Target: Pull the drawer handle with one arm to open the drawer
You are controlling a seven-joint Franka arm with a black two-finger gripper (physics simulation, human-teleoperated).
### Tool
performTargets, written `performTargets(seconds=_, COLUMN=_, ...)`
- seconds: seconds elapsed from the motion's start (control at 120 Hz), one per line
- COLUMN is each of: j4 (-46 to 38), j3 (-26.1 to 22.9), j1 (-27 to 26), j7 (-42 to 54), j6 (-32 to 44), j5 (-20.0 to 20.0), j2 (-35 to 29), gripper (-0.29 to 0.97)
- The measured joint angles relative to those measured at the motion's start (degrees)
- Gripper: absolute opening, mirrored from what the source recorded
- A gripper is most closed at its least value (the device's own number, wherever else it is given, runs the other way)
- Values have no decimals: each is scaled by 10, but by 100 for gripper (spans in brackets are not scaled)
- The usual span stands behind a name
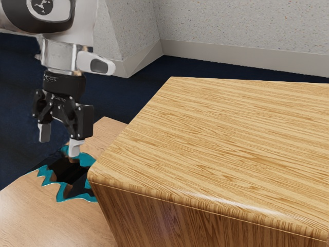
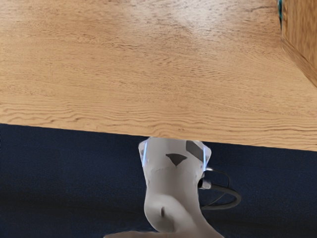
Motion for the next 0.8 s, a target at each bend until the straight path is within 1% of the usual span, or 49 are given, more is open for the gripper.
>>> performTargets(seconds=0.075, j4=-18, j3=-1, j1=2, j7=-9, j6=97, j5=5, j2=0, gripper=68)
performTargets(seconds=0.167, j4=-20, j3=0, j1=3, j7=-18, j6=176, j5=6, j2=-2, gripper=68)
performTargets(seconds=0.217, j4=15, j3=0, j1=5, j7=-23, j6=201, j5=5, j2=-14, gripper=68)
performTargets(seconds=0.267, j4=56, j3=-1, j1=14, j7=-27, j6=215, j5=5, j2=-47, gripper=68)
performTargets(seconds=0.317, j4=72, j3=1, j1=30, j7=-31, j6=226, j5=4, j2=-65, gripper=68)
performTargets(seconds=0.342, j4=74, j3=14, j1=31, j7=-33, j6=231, j5=4, j2=-65, gripper=68)
performTargets(seconds=0.417, j4=77, j3=71, j1=48, j7=-38, j6=245, j5=-11, j2=-38, gripper=68)
performTargets(seconds=0.45, j4=77, j3=91, j1=63, j7=-40, j6=251, j5=-17, j2=-22, gripper=68)
performTargets(seconds=0.517, j4=77, j3=108, j1=109, j7=-44, j6=266, j5=-26, j2=30, gripper=68)
performTargets(seconds=0.55, j4=77, j3=112, j1=122, j7=-46, j6=276, j5=-29, j2=53, gripper=68)
performTargets(seconds=0.583, j4=76, j3=114, j1=115, j7=-48, j6=286, j5=-32, j2=71, gripper=68)
performTargets(seconds=0.675, j4=76, j3=114, j1=67, j7=-52, j6=309, j5=-38, j2=110, gripper=68)
performTargets(seconds=0.767, j4=60, j3=115, j1=62, j7=-55, j6=329, j5=-44, j2=134, gripper=68)
performTargets(seconds=0.8, j4=50, j3=115, j1=63, j7=-57, j6=335, j5=-53, j2=138, gripper=68)
